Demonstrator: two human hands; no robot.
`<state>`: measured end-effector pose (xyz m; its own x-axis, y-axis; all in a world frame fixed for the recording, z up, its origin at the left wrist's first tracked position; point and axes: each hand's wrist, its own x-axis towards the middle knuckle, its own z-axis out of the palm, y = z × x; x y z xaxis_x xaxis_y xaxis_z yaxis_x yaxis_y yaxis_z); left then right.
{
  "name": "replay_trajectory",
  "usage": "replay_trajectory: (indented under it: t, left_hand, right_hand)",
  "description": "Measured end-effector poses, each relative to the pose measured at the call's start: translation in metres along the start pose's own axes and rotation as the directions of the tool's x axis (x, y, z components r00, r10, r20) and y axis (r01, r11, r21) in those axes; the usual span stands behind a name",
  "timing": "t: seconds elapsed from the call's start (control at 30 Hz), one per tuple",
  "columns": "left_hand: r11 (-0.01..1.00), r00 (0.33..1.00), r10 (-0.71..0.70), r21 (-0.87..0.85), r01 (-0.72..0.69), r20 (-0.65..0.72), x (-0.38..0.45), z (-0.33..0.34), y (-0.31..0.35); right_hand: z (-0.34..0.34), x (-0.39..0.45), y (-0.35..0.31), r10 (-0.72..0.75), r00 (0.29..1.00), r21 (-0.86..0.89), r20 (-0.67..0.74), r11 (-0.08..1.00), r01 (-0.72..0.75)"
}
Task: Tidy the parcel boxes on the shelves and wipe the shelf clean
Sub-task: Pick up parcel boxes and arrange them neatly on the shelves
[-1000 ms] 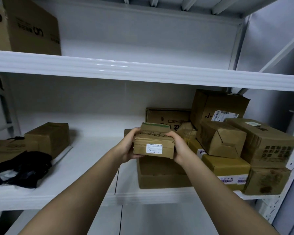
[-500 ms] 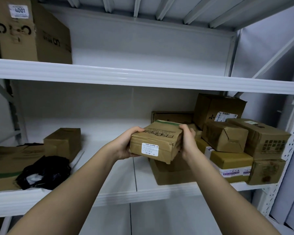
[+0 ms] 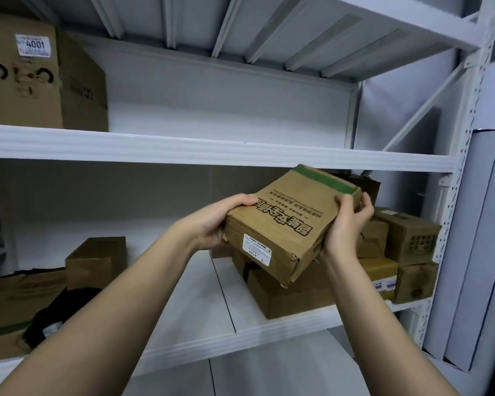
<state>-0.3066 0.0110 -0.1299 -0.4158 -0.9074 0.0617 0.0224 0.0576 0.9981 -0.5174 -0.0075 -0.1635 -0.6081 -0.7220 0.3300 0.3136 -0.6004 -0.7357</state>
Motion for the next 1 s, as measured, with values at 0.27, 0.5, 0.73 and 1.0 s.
replay_trajectory:
  t: [0.27, 0.5, 0.73, 1.0]
  left_hand:
    - [0.967, 0.965, 0.254, 0.056, -0.250, -0.072, -0.020, 0.004, 0.051]
    - [0.945, 0.863, 0.314, 0.049, -0.322, -0.395, -0.046, -0.012, 0.095]
    - [0.944, 0.712, 0.304, 0.098, -0.316, -0.633, -0.081, -0.052, 0.123]
    - [0.950, 0.594, 0.311, 0.227, -0.214, -0.742, -0.129, -0.120, 0.144]
  right_hand:
    - [0.046, 0.004, -0.054, -0.132, 0.978, 0.008, 0.160, 0.991, 0.133]
    - [0.121, -0.016, -0.072, -0.100, 0.885, -0.070, 0.454, 0.987, 0.148]
    - [0.178, -0.042, -0.068, -0.049, 0.646, -0.082, 0.762, 0.982, 0.172]
    - [0.241, -0.093, -0.054, 0.079, 0.393, -0.161, 0.916, 0.970, 0.181]
